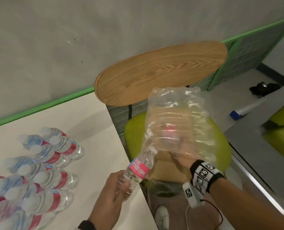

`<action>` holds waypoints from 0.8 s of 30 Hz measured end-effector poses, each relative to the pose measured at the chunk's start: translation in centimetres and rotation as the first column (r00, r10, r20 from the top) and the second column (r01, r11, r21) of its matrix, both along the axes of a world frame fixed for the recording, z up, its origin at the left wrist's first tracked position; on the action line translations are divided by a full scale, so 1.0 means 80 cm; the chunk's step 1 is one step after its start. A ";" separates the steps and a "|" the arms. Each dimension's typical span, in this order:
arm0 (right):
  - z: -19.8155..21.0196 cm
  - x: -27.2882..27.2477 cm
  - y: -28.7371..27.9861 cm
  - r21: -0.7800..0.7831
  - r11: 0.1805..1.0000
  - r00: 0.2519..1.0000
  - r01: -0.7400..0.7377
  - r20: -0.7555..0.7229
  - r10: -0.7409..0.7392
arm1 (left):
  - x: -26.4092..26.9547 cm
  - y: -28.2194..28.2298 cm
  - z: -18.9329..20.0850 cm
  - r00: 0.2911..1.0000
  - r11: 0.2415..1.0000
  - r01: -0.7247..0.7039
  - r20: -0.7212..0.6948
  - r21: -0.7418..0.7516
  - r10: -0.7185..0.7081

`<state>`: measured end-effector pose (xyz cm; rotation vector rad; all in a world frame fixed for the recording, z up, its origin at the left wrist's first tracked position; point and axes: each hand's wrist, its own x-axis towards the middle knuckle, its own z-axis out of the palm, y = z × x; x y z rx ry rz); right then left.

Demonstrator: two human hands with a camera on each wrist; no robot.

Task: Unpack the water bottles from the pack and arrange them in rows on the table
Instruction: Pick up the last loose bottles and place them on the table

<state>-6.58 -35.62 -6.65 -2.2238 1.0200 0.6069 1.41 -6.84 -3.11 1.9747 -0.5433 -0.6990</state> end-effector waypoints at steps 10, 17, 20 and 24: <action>0.038 -0.084 0.108 0.343 0.925 0.914 0.163 0.301 -0.273 | 0.016 0.129 0.018 0.935 0.989 0.143 -0.324 -0.030 -0.146; 0.074 -0.092 0.153 0.102 0.995 0.940 0.004 0.338 -0.039 | 0.030 0.264 0.018 0.912 0.972 0.210 -0.379 0.101 -0.158; 0.096 -0.074 0.199 0.045 0.995 0.944 -0.084 0.324 0.065 | 0.026 0.327 0.003 0.939 0.983 0.086 -0.344 0.160 -0.026; 0.090 -0.039 0.270 0.134 0.979 0.923 -0.156 0.373 0.096 | 0.017 0.392 -0.005 0.958 0.985 -0.029 -0.276 0.171 0.076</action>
